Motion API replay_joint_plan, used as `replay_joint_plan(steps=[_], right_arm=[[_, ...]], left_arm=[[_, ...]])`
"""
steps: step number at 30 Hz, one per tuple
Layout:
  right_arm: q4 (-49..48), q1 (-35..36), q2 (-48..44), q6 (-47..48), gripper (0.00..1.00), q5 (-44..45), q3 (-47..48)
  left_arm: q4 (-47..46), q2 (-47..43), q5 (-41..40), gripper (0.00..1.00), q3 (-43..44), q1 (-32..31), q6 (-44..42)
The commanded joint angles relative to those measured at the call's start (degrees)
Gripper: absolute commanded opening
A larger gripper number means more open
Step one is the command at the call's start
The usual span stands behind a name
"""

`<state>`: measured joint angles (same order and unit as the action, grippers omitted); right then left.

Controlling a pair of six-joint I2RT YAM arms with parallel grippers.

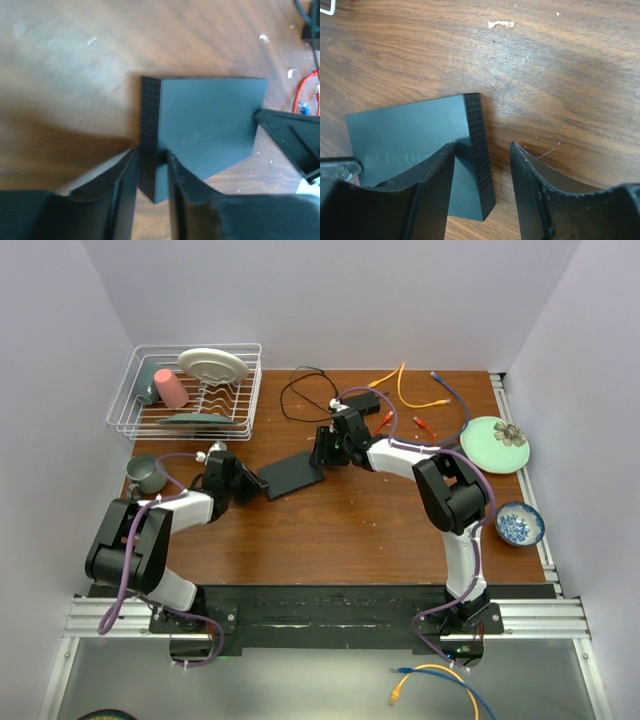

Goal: Pull the plug from the switch port

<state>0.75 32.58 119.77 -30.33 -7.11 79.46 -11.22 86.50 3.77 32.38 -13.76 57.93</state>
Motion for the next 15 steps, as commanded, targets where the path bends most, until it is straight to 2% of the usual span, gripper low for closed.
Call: replay_joint_plan(steps=[1,3,15], right_arm=[[0.7,0.2,0.0,1.4,0.48,0.2,-2.0],[-0.3,0.3,-1.2,0.9,0.48,-0.2,-4.2],[-6.0,1.3,-8.0,-2.5,0.41,0.2,-17.7]], left_arm=[[1.8,6.1,1.7,0.21,5.0,0.2,-4.1],[3.5,8.1,1.4,0.17,7.3,0.2,-5.8],[9.6,12.1,1.4,0.13,13.0,-3.3,-11.4]])
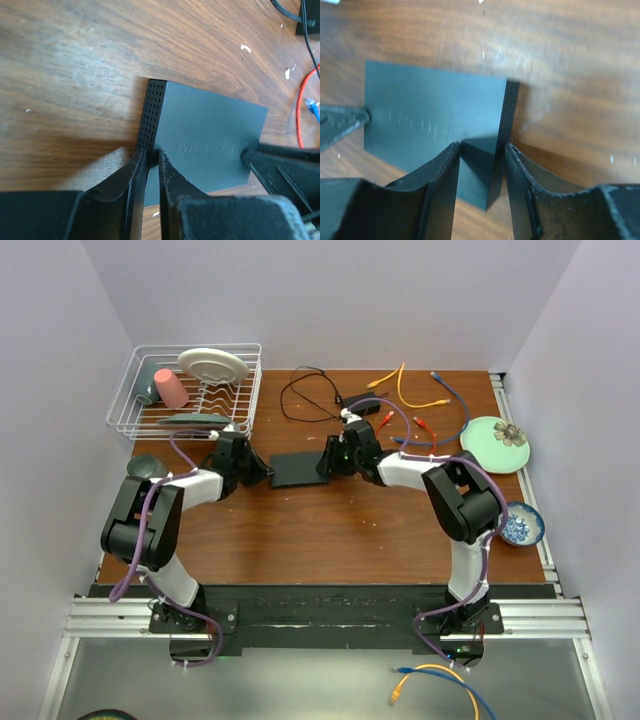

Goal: Pull the plug from the switch port

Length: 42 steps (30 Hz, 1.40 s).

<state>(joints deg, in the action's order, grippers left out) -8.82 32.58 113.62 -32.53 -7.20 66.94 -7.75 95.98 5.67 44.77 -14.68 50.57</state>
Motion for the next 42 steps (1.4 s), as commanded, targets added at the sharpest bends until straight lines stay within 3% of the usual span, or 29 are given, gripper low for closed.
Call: replay_joint_plan(steps=[1,24,42], right_arm=[[3.3,1.5,-2.9,-0.4,0.41,0.6,-5.9],[4.0,2.0,-14.2,0.1,0.39,3.9,-18.9],[7.1,2.0,-16.5,2.5,0.40,5.8,-16.0]], left_arm=[[6.3,2.8,-0.5,0.13,0.7,-3.2,-4.1],[6.1,-1.2,-2.6,0.11,-2.8,-12.4,-1.5],[12.0,-9.0,-7.7,0.15,-0.8,-12.5,-2.2]])
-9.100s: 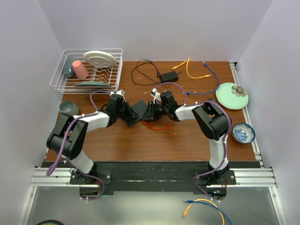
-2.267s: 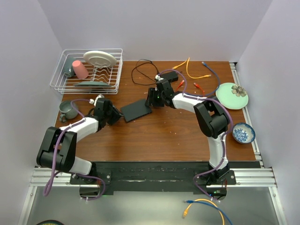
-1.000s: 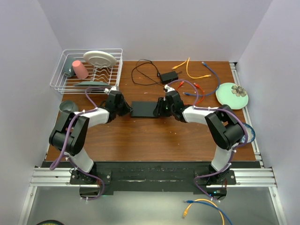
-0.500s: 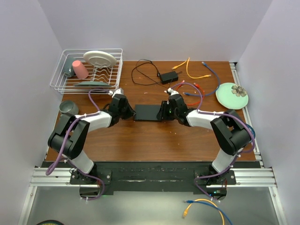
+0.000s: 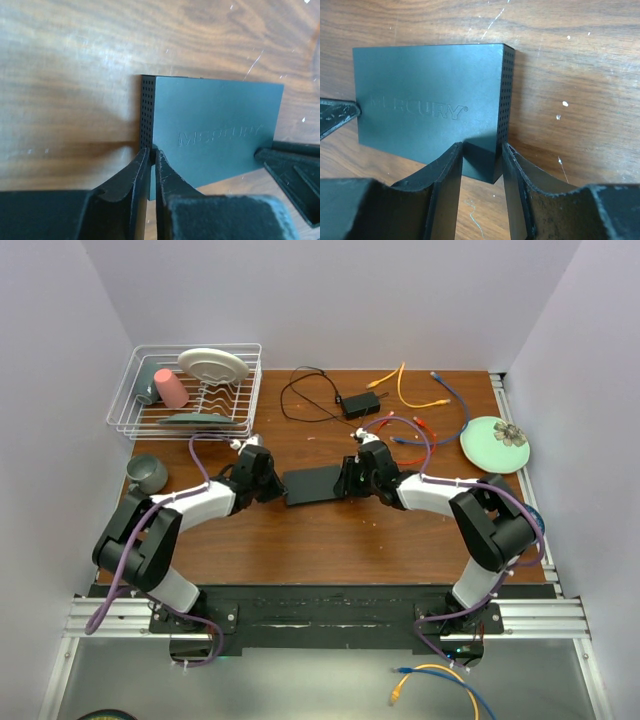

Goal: Pull the plug from the switch port

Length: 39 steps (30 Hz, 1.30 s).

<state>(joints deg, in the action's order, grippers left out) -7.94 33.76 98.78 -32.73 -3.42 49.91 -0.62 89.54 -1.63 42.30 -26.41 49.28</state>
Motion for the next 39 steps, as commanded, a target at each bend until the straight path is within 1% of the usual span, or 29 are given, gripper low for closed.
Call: replay_joint_plan(steps=[1,7,14,23,32,36,37,39], right_arm=[[6.4,0.8,-1.8,2.8,0.40,2.2,1.2],[6.1,0.7,-2.6,2.8,0.40,2.5,0.6],[4.8,0.8,-2.1,2.1,0.40,1.5,-1.0],[3.4,0.8,-1.3,1.1,0.40,0.1,-2.2],[4.3,0.7,-2.2,1.4,0.40,0.9,-0.9],[6.8,0.7,-3.0,2.1,0.41,2.4,0.8],[7.3,0.7,-3.9,2.1,0.42,2.8,1.0],[9.2,0.8,-5.0,2.1,0.43,4.3,1.8]], left_arm=[[5.1,-2.7,-0.6,0.15,2.3,-0.7,-0.9],[6.4,-1.3,-1.2,0.16,4.3,-0.7,-1.8],[4.8,3.4,0.4,0.16,5.3,-0.6,-1.8],[4.3,7.6,0.6,0.15,7.8,-0.6,-2.3],[6.9,4.8,-0.7,0.15,9.4,-0.2,-2.4],[8.4,2.5,-1.7,0.18,10.9,-0.1,-3.4],[9.7,1.7,-2.5,0.20,11.4,0.0,-3.7],[10.5,0.7,-3.2,0.22,12.4,0.1,-4.2]])
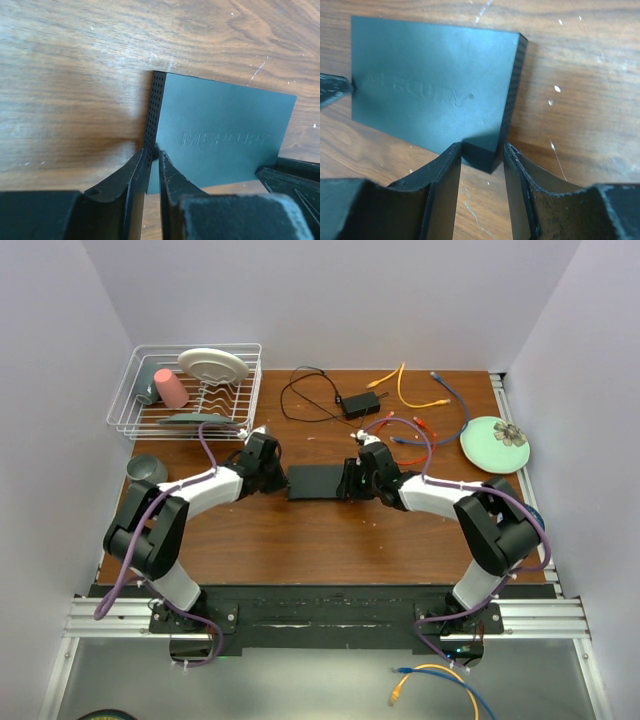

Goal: Pull the plug from the switch port

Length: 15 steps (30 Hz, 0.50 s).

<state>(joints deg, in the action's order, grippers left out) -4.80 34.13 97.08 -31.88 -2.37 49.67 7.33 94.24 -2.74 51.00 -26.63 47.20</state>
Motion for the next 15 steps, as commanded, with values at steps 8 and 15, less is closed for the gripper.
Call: replay_joint_plan(steps=[8,15], right_arm=[[13.1,0.3,-7.7,4.5,0.51,7.6,9.6],[18.0,0.3,-12.8,8.1,0.56,12.9,16.1]], left_arm=[[6.4,-6.9,-4.6,0.27,8.8,1.2,-4.9],[7.9,-8.5,-6.3,0.28,12.0,1.2,-7.4]])
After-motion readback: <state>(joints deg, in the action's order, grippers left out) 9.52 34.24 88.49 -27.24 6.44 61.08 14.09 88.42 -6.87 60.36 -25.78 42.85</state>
